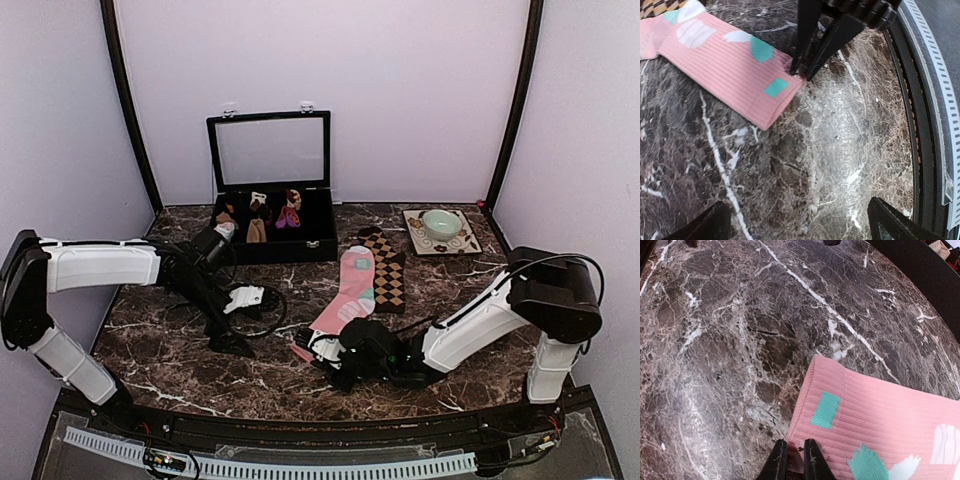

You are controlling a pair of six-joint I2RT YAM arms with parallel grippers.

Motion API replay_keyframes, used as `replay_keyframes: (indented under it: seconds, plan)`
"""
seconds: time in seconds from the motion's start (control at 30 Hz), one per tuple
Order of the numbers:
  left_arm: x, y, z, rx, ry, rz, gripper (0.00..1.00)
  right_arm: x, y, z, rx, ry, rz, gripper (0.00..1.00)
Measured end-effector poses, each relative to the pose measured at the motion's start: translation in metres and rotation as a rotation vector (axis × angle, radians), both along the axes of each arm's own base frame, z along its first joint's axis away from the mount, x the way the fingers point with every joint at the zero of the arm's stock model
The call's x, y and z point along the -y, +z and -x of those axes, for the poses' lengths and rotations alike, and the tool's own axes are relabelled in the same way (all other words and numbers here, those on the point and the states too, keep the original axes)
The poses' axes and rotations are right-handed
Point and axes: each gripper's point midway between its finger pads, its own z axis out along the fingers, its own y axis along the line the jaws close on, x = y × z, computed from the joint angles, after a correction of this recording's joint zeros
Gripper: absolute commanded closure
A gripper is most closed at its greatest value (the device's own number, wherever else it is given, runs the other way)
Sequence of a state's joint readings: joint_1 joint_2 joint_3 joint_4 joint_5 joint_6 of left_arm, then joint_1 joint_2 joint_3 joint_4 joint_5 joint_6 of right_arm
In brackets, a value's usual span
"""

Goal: Roll the socks
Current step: Pick up the sock from the center of the board, then roll the sock at the center of the board.

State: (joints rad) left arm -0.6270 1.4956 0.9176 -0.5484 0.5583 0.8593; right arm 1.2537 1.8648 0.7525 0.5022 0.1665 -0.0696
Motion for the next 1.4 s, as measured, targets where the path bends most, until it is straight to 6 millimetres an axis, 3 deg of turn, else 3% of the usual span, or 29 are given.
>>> replay_keyframes:
  seconds: [0.23,0.4,0.5,0.83,1.13,1.4]
  plan:
    - [0.019,-0.008,0.009,0.003,-0.08,-0.001,0.08,0.004,-0.003,-0.001,-0.01,-0.019,0.001,0.81]
    - [0.024,-0.005,0.002,0.04,-0.089,0.025,0.1,0.005,-0.004,-0.002,-0.02,-0.026,-0.001,0.99]
    - [0.029,-0.003,0.001,0.061,-0.103,0.045,0.11,0.006,-0.003,-0.004,-0.059,-0.032,-0.02,1.0]
    - [0.057,-0.012,0.025,0.093,-0.251,0.08,0.11,0.038,0.001,-0.027,-0.341,-0.111,-0.158,1.0]
    - [0.088,-0.026,0.015,0.203,-0.341,0.075,0.24,0.047,0.011,-0.027,-0.628,-0.116,-0.332,1.0]
    - [0.106,-0.035,0.001,0.281,-0.387,0.064,0.46,0.049,0.017,-0.026,-0.771,-0.111,-0.393,1.0]
